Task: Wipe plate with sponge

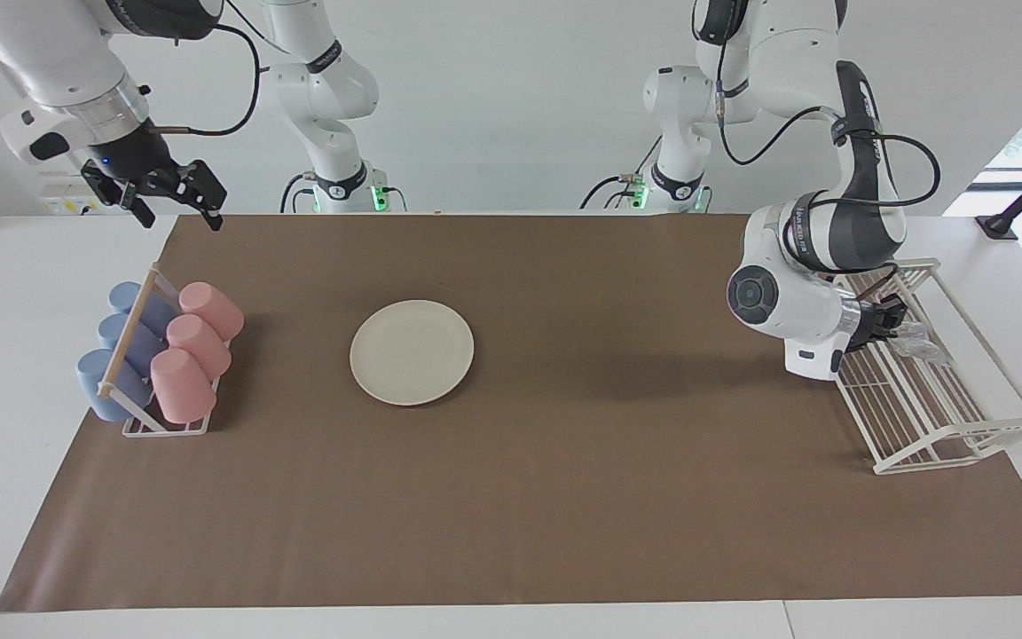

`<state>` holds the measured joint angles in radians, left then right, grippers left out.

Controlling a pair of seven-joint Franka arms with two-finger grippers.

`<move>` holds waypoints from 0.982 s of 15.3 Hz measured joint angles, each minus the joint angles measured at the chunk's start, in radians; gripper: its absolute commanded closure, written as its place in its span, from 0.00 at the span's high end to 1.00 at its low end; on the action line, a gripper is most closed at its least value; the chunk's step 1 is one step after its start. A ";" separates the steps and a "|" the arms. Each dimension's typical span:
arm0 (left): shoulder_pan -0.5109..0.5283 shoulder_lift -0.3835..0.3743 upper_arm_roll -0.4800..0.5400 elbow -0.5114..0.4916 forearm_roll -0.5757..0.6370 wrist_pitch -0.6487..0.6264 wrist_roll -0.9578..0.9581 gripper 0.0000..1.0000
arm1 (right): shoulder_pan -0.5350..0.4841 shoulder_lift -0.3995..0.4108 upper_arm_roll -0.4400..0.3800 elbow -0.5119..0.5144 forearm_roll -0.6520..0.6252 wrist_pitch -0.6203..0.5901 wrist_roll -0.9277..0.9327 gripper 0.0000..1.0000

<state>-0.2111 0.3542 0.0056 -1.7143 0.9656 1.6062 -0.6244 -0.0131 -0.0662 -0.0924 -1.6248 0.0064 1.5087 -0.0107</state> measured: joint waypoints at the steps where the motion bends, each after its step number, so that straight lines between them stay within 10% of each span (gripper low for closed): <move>1: 0.000 0.000 0.000 -0.002 -0.002 0.004 -0.003 0.20 | 0.000 0.000 0.002 -0.001 0.000 0.000 0.000 1.00; 4: 0.002 0.000 0.000 -0.002 -0.005 0.015 -0.006 0.96 | 0.000 0.000 0.004 -0.003 -0.001 0.000 0.000 1.00; 15: 0.037 -0.033 0.001 0.034 -0.173 0.115 -0.015 1.00 | -0.001 -0.001 0.004 -0.003 -0.008 -0.004 0.000 1.00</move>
<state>-0.1743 0.3212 0.0067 -1.6805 0.7922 1.7214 -0.6390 -0.0136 -0.0676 -0.0885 -1.6281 -0.0012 1.5045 -0.0107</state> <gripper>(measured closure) 0.000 0.000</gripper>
